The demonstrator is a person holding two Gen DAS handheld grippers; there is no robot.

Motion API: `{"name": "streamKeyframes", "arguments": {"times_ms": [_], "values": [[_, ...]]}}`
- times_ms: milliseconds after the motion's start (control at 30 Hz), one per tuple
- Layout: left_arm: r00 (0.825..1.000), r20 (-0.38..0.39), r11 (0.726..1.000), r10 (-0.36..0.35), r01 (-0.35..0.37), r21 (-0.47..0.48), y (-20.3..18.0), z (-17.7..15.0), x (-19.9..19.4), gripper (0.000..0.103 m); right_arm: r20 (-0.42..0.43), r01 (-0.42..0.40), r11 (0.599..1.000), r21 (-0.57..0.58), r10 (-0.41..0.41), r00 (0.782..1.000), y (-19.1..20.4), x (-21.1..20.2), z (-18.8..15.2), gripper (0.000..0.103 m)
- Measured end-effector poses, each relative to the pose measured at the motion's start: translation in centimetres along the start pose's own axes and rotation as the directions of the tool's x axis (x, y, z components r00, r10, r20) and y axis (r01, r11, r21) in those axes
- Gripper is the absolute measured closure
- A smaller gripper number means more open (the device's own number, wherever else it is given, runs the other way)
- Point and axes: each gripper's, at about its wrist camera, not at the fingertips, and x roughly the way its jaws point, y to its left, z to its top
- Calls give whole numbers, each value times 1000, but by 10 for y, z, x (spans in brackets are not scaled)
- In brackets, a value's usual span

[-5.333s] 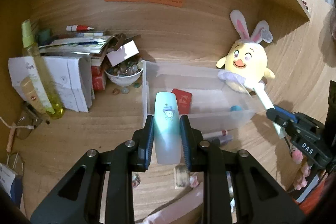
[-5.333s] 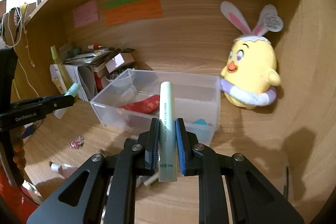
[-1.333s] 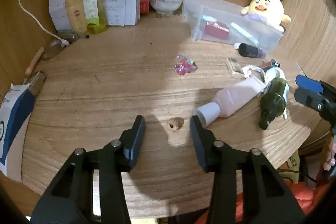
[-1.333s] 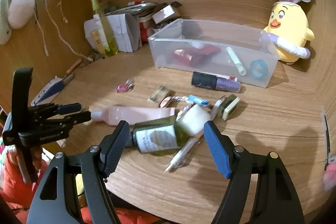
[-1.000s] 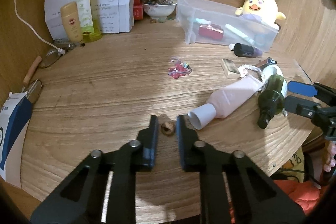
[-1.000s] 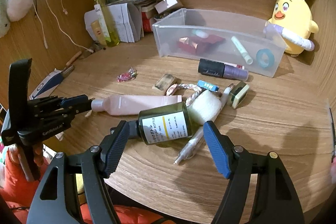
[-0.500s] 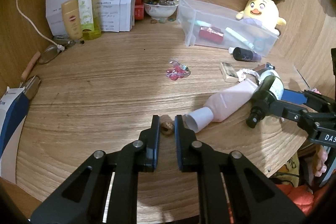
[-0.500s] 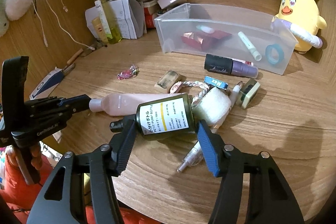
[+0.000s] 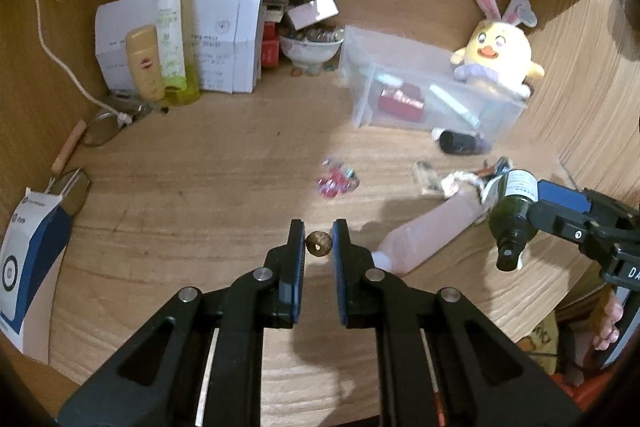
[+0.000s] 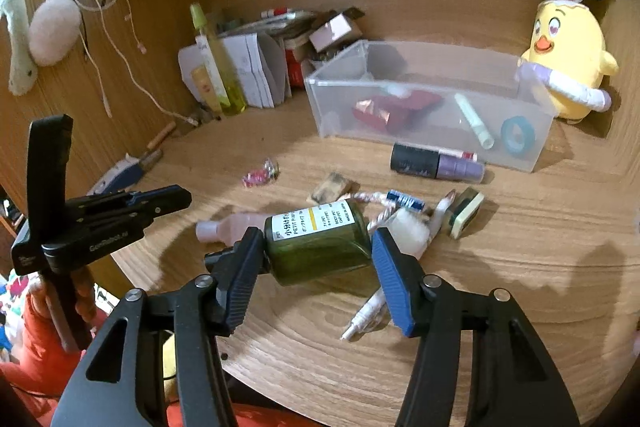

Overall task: Organize objects
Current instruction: 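Carry the brown item and dark green bottle into the clear box and release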

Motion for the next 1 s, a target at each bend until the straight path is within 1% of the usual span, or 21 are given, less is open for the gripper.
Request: {"name": "streamKeyframes", "arguments": {"times_ms": [233,400,600,833,1000], "values": [[999,19,999,-39,39,11,-12,29,1,90,54,41,999,13,-42,998,-11,-12,17,51],[998,36,999,-46,46,18,-17,52,4,90,93,79,997,11,-80,992,-23,-17,32,51],[996,62,997,-65,63,38,-28,76,10,90,143,140,990,16,-140,980,-42,-20,54,51],[993,74,994,-92,88,64,-44,101,24,90,173,211,977,27,-213,962,-66,-21,80,51],[993,76,993,-95,89,80,-52,117,36,90,187,233,971,49,-238,953,-85,-18,96,51]]}}
